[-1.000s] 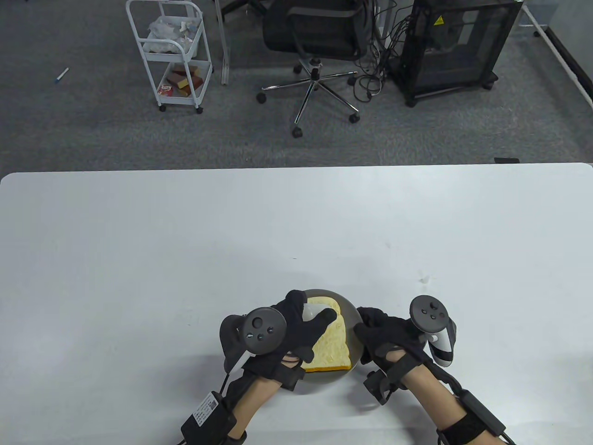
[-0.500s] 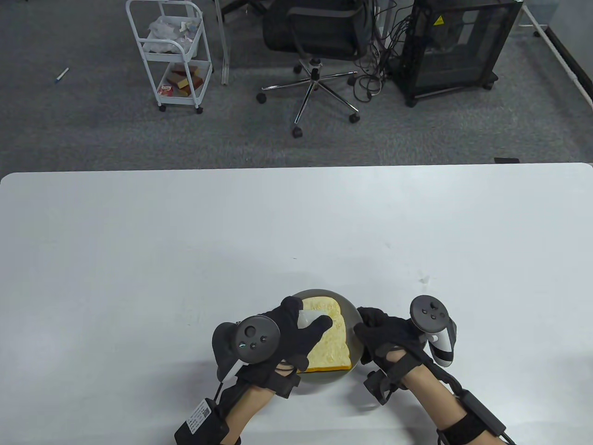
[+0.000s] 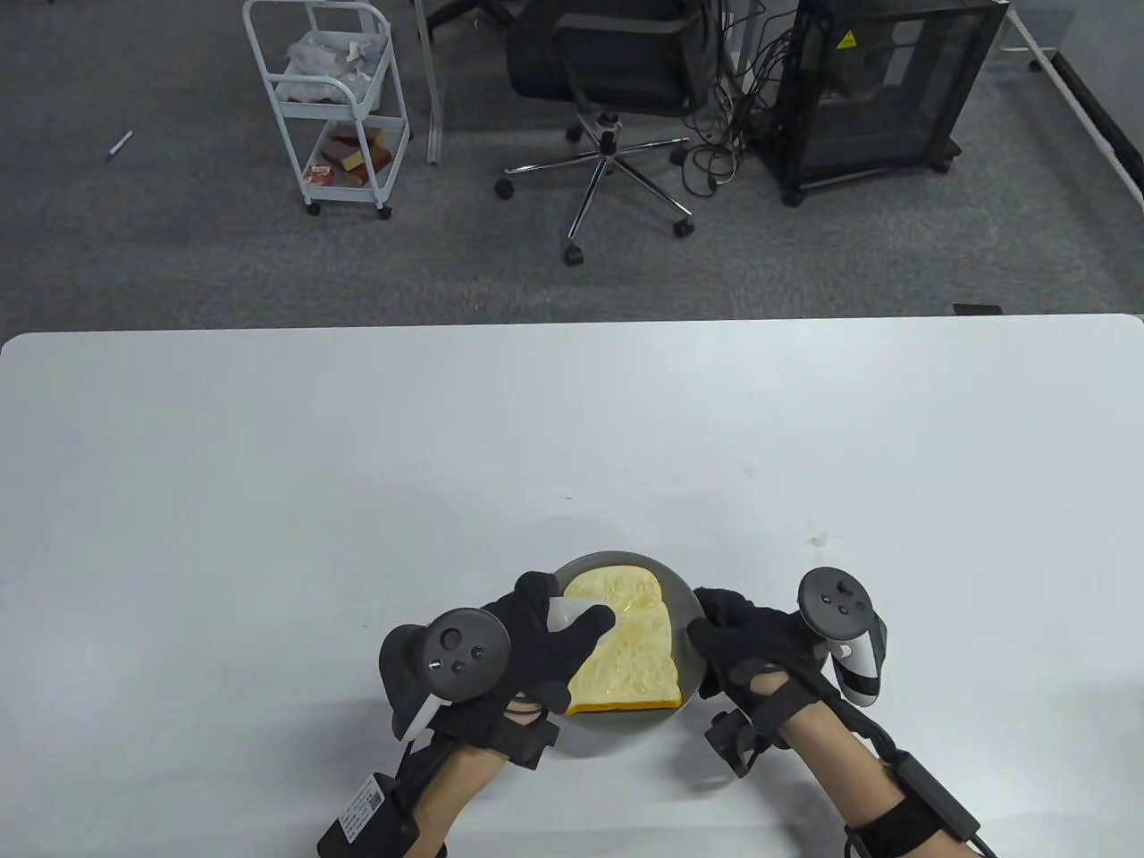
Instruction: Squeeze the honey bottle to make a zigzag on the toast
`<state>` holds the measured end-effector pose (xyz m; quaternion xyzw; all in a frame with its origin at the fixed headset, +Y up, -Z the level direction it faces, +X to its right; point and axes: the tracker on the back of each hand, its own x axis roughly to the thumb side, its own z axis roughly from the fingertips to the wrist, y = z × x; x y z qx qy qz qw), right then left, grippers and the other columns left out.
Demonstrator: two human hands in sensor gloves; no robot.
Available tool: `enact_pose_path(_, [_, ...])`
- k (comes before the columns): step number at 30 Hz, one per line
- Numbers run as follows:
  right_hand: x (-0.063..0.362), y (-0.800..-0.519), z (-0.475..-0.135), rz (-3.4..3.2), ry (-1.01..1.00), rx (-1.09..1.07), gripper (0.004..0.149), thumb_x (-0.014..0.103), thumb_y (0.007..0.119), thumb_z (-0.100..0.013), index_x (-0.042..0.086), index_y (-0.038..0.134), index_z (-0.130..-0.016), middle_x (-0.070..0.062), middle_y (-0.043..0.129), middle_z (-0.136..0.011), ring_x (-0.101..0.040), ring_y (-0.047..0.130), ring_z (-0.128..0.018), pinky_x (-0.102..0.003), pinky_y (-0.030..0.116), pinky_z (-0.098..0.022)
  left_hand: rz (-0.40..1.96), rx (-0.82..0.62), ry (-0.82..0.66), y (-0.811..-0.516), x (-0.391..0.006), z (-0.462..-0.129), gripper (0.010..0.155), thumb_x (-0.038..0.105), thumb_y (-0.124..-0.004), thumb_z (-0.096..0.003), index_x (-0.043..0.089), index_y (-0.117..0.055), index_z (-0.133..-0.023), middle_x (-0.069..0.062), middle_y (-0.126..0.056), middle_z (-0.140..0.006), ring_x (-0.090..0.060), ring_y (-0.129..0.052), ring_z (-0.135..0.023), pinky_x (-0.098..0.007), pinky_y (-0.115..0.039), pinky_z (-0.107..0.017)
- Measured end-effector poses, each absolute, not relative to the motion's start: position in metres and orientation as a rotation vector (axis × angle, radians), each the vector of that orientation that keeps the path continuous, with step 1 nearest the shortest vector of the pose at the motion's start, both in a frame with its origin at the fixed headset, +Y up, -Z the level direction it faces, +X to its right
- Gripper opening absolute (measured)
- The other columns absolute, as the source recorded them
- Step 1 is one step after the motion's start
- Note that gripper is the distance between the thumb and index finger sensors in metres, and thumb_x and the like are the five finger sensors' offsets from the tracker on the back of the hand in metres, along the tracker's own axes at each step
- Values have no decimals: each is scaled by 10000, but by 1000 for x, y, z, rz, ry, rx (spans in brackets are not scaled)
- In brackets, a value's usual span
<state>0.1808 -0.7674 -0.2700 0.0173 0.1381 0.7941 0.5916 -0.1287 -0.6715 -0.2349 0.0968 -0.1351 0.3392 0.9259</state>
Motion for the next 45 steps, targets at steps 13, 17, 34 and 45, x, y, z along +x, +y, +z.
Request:
enact_pose_path(13, [184,-766,-271,1832,313,37,556,220,815,-478,-84,682,-924,-206,992,-656,-282,1139,-357,-315,998,-205,704,206,-237,-667,-146,-234,733,744,-858,-486,89,-785,-807,-100,-989,-339,-95,-934,-9,-388,-880,-135])
enact_pose_path(17, [185,-766,-271,1831,309,34,555,220,815,-478,-84,683,-924,-207,992,-656,-282,1139,-357,-316,998,-206,688,200,-226,-666,-150,-234,734,747,-858,-486,92,-786,-808,-98,-988,-338,-93,-933,-8,-385,-881,-134])
enact_pose_path(34, [191,-764,-273,1816,306,17,555,219,814,-479,-85,681,-924,-207,991,-657,-282,1139,-358,-315,998,-206,691,176,-194,-660,-164,-235,734,747,-859,-488,92,-784,-812,-97,-985,-341,-92,-931,-12,-384,-880,-138])
enact_pose_path(45, [193,-764,-274,1815,297,9,555,219,814,-479,-88,682,-923,-207,991,-657,-283,1139,-356,-316,997,-205,661,165,-199,-659,-163,-234,737,749,-858,-488,92,-785,-812,-96,-986,-341,-91,-931,-11,-384,-880,-138])
